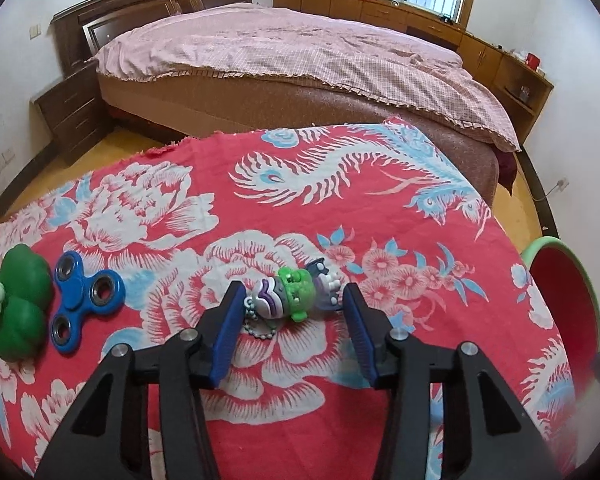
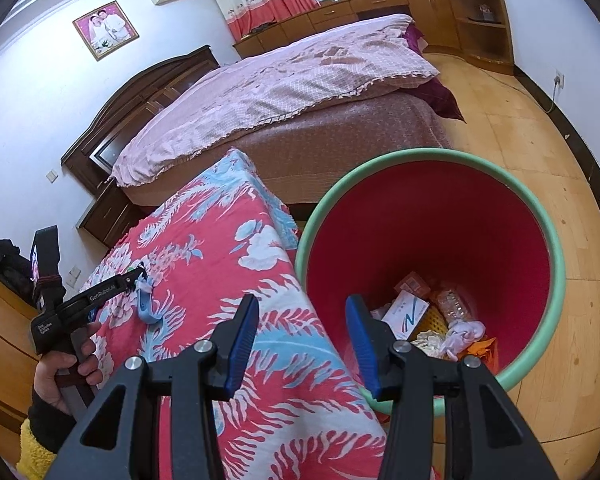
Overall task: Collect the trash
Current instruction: 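Grasp the green figure keychain with the left tool while the right tool grasps the blue toy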
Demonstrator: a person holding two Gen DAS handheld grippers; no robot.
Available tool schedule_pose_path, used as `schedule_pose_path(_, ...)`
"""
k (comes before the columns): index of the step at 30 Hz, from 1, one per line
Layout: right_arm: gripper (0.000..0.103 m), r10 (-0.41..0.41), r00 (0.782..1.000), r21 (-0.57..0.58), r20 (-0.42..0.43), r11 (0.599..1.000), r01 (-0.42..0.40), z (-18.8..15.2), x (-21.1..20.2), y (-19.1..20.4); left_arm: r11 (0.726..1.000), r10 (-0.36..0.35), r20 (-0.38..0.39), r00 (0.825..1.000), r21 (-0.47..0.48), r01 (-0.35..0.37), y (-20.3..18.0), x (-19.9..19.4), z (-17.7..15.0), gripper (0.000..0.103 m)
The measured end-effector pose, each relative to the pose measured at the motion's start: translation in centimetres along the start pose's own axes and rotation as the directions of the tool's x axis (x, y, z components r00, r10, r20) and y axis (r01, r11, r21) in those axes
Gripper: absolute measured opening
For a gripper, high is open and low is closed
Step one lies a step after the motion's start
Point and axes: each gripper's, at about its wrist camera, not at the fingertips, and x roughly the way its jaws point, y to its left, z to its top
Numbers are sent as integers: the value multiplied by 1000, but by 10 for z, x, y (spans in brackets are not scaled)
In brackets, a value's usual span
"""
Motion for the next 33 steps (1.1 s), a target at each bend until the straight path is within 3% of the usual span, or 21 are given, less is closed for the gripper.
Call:
schedule_pose_path(14, 49, 61, 998, -71, -20, 996, -62, 0, 5, 35, 999, -9, 30, 1000, -44, 10, 18, -39, -16, 50)
schedule_pose_path(24, 49, 119, 988, -148, -98, 980, -133, -7, 22, 87, 998, 16, 25, 1000, -54, -14, 37, -63, -29, 50)
schedule_pose_path(33, 49, 120, 978, -261, -168, 952, -162, -15, 54, 144, 997, 10, 31, 999, -77, -7, 57, -69, -42, 50)
